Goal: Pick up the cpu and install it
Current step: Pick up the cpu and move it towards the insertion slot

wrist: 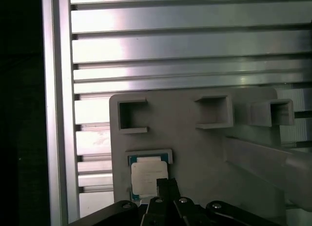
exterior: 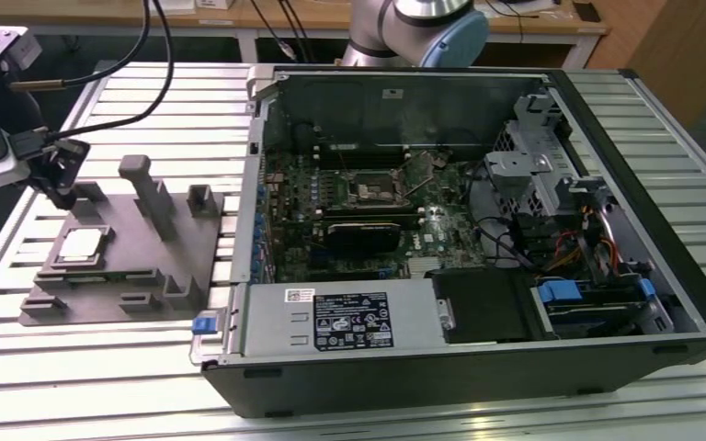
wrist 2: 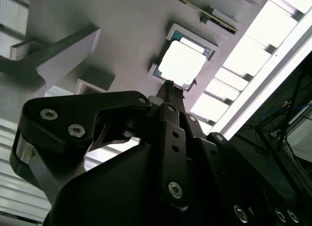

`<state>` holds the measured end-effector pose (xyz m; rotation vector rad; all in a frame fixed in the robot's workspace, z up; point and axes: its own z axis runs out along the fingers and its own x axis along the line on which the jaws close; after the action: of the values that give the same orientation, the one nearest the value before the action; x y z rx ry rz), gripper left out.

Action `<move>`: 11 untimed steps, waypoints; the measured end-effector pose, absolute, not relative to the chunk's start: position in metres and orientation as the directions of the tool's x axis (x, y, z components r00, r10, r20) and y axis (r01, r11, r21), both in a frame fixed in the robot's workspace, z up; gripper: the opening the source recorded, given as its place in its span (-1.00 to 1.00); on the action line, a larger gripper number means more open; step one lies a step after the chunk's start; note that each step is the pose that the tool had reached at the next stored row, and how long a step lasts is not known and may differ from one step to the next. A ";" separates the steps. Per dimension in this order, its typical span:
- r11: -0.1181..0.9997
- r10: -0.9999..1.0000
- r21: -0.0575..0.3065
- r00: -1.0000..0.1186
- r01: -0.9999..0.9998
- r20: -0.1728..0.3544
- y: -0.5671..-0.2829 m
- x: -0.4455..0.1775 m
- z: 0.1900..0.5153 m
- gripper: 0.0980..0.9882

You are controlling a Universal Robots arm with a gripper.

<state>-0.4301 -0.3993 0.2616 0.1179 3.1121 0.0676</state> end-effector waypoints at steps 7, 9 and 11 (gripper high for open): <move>0.996 0.076 0.044 -0.997 0.075 -0.025 -0.399 -0.430 0.256 -0.98; 0.996 0.076 0.044 -0.997 0.075 -0.025 -0.399 -0.431 0.255 -0.98; 0.996 0.076 0.044 -0.997 0.075 -0.025 -0.399 -0.431 0.253 -0.98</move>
<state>-0.4307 -0.3993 0.2530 0.1179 3.1120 0.0677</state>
